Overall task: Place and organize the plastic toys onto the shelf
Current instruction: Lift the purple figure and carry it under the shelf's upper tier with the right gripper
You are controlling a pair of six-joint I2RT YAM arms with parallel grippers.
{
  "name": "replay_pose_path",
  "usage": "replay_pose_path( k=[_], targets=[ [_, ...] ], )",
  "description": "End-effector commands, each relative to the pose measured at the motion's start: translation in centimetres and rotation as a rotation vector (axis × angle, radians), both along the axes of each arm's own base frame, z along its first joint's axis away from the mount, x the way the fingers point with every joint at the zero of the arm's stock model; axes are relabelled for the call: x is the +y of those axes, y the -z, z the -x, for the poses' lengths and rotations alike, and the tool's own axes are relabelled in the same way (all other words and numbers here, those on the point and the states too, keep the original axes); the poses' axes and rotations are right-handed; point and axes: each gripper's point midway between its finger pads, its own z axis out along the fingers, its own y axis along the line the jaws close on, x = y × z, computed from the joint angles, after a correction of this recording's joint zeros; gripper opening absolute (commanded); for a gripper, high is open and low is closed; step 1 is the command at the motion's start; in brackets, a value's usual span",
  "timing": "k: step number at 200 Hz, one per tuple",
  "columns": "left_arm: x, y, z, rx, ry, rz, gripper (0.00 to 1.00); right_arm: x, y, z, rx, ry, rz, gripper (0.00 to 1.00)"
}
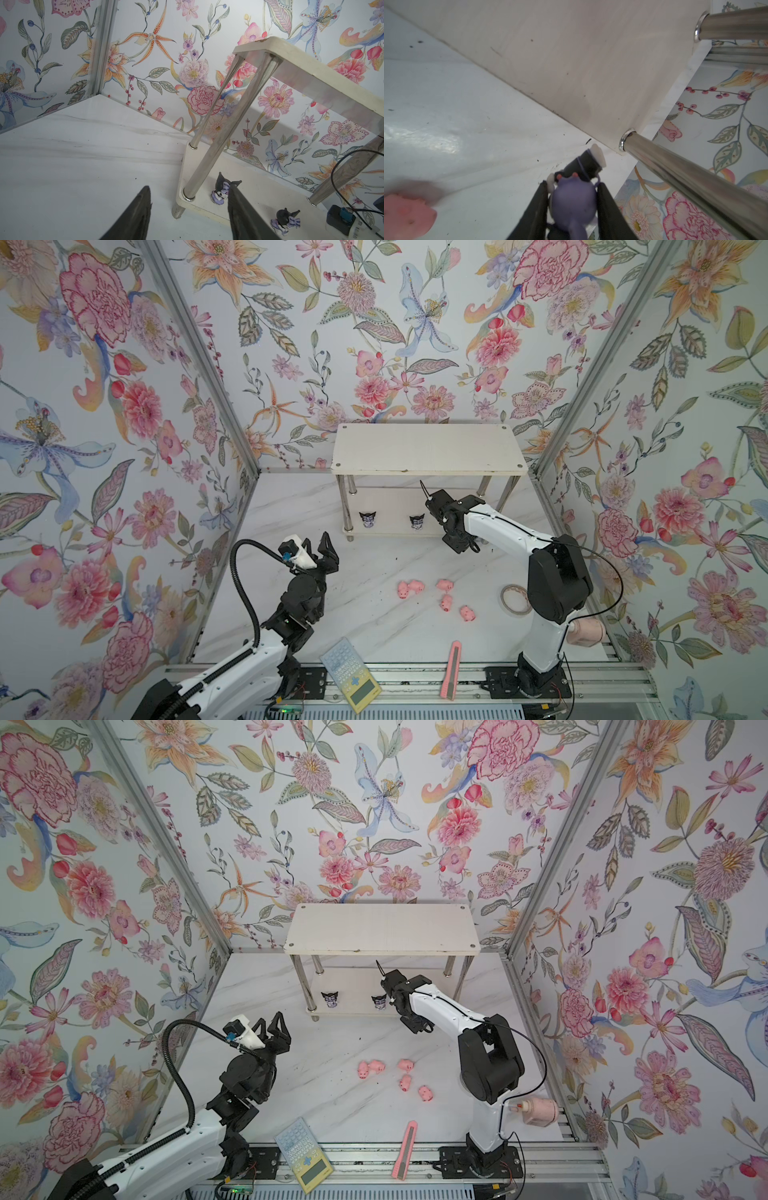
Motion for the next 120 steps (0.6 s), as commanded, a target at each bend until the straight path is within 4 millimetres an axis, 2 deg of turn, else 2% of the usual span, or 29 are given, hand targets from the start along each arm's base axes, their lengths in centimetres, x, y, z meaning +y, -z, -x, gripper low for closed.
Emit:
replay_pose_path(
  k=[1, 67, 102, 120],
  targets=[
    [0.1, 0.0, -0.3, 0.004, -0.003, -0.015, 0.60, 0.1, -0.2, -1.9, -0.014, -0.023, 0.002, 0.00],
    [-0.4, 0.2, -0.9, 0.020, 0.008, -0.023, 0.60, -0.2, 0.6, -4.4, -0.012, -0.036, 0.022, 0.07],
    [-0.7, 0.1, -1.1, 0.023, 0.018, -0.026, 0.60, -0.1, 1.1, -4.8, 0.002, -0.045, 0.025, 0.18],
    [-0.7, 0.0, -1.2, 0.022, 0.020, -0.024, 0.60, -0.3, 1.2, -4.9, 0.004, -0.047, 0.032, 0.18]
  ],
)
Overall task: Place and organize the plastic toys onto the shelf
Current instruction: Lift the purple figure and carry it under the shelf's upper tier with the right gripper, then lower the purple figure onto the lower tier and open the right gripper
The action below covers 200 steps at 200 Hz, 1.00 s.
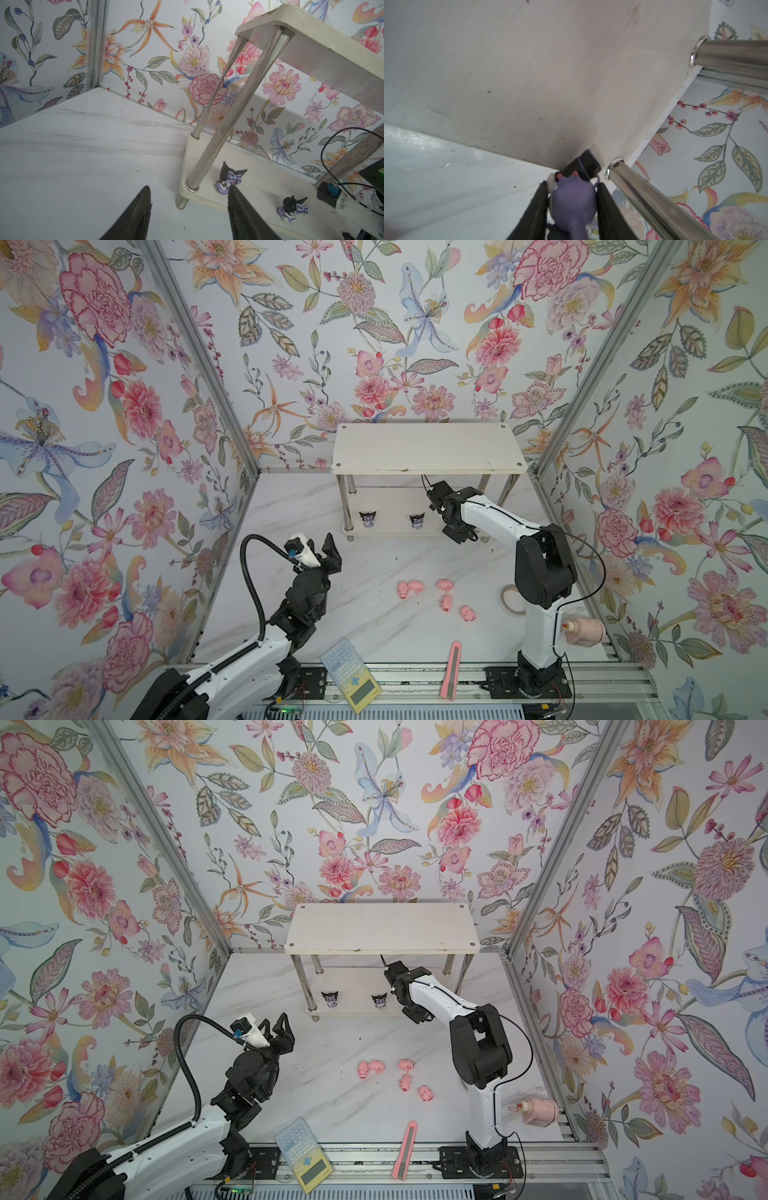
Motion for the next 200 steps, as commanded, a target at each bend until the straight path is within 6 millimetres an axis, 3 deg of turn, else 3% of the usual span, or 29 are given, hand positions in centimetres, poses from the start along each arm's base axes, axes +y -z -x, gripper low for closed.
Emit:
replay_pose_path(
  k=[1, 18, 92, 133, 200],
  targets=[
    [-0.1, -1.2, -0.4, -0.020, 0.004, 0.006, 0.60, 0.4, 0.4, -1.3, -0.021, -0.007, -0.013, 0.18],
    [-0.2, -1.3, -0.5, -0.019, 0.008, 0.005, 0.60, 0.3, -0.1, -1.4, -0.031, -0.007, -0.019, 0.11],
    [-1.0, -1.1, -0.9, -0.012, 0.036, 0.026, 0.60, 0.1, -3.4, -1.4, -0.098, -0.019, -0.036, 0.12],
    [-1.1, -1.1, -0.9, -0.009, 0.043, 0.027, 0.60, 0.0, -2.9, -1.7, -0.087, -0.020, -0.029, 0.12],
    [-0.9, -0.8, -1.0, -0.001, 0.032, 0.019, 0.61, -0.2, -0.2, -2.5, -0.031, -0.018, -0.011, 0.19]
  ],
)
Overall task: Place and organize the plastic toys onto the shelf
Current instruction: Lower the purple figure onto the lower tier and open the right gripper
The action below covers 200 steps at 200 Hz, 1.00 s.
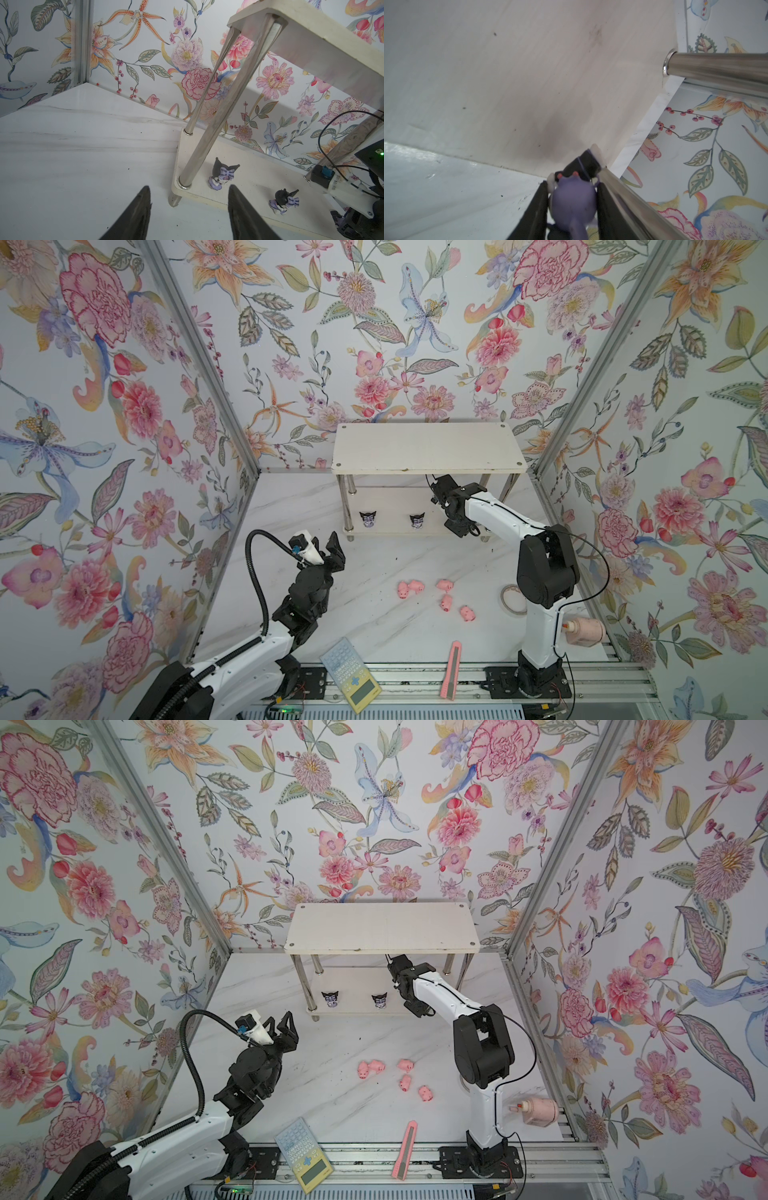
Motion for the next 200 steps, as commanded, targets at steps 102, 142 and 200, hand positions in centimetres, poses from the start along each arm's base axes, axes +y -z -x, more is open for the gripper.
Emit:
replay_pose_path(
  k=[102, 142, 200],
  targets=[
    [-0.5, -1.4, -1.1, -0.018, 0.002, 0.019, 0.64, 1.1, 0.9, -0.5, -0.012, -0.038, -0.023, 0.68],
    [-1.0, -1.8, -1.3, -0.022, 0.020, 0.027, 0.64, 1.1, -0.5, -0.2, -0.050, -0.025, -0.034, 0.68],
    [-1.4, -2.2, -1.2, -0.027, 0.045, 0.044, 0.65, 1.3, -2.0, 1.1, -0.078, -0.037, -0.104, 0.64]
  ],
)
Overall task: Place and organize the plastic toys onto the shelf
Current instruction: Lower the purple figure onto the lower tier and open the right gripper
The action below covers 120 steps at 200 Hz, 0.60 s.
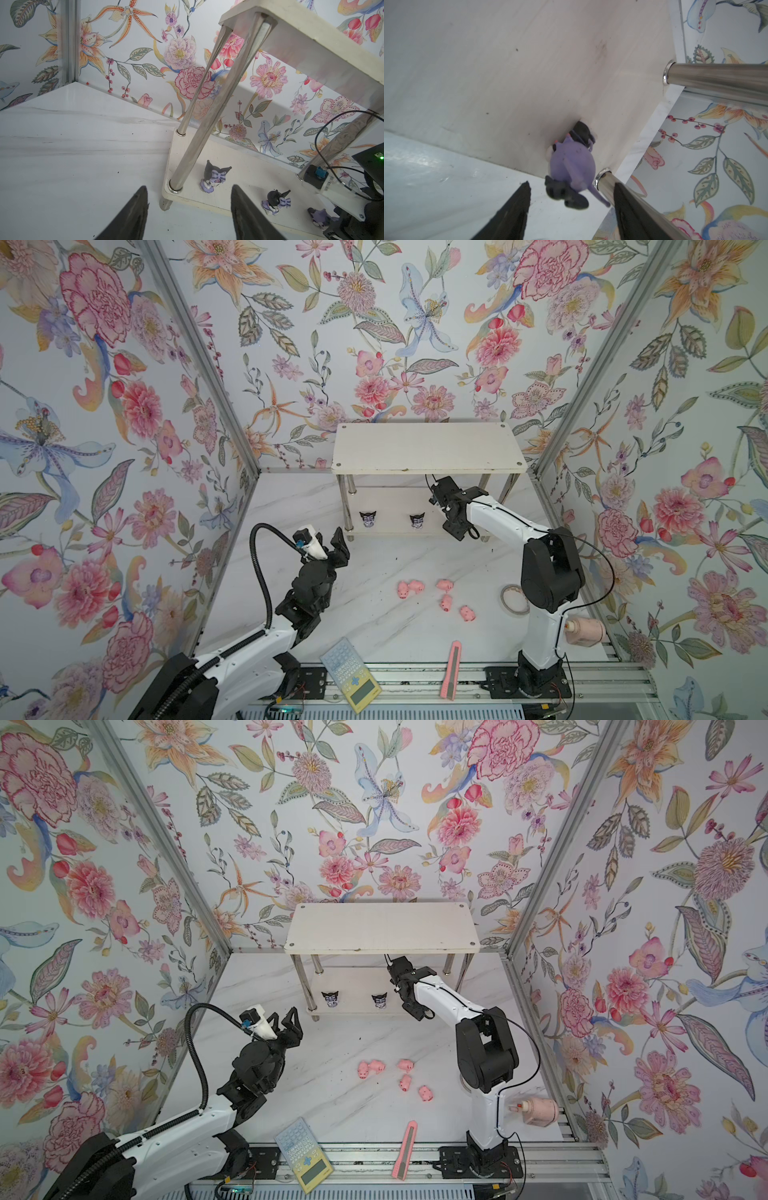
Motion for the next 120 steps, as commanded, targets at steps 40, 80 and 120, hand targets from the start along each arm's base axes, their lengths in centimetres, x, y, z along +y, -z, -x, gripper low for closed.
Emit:
replay_pose_path(
  k=[40, 80, 120],
  targets=[
    [0.0, -1.8, 0.0, -0.032, 0.014, 0.046, 0.64, -0.6, -2.5, 0.7, -0.080, 0.043, -0.081, 0.64],
    [0.0, -1.8, 0.1, -0.033, 0.018, 0.046, 0.65, 0.6, -4.1, 2.6, -0.129, 0.048, -0.251, 0.65],
    [-0.6, -1.5, -0.1, -0.027, 0.038, 0.056, 0.65, 3.3, -5.1, 3.7, -0.153, 0.023, -0.521, 0.11]
  ],
)
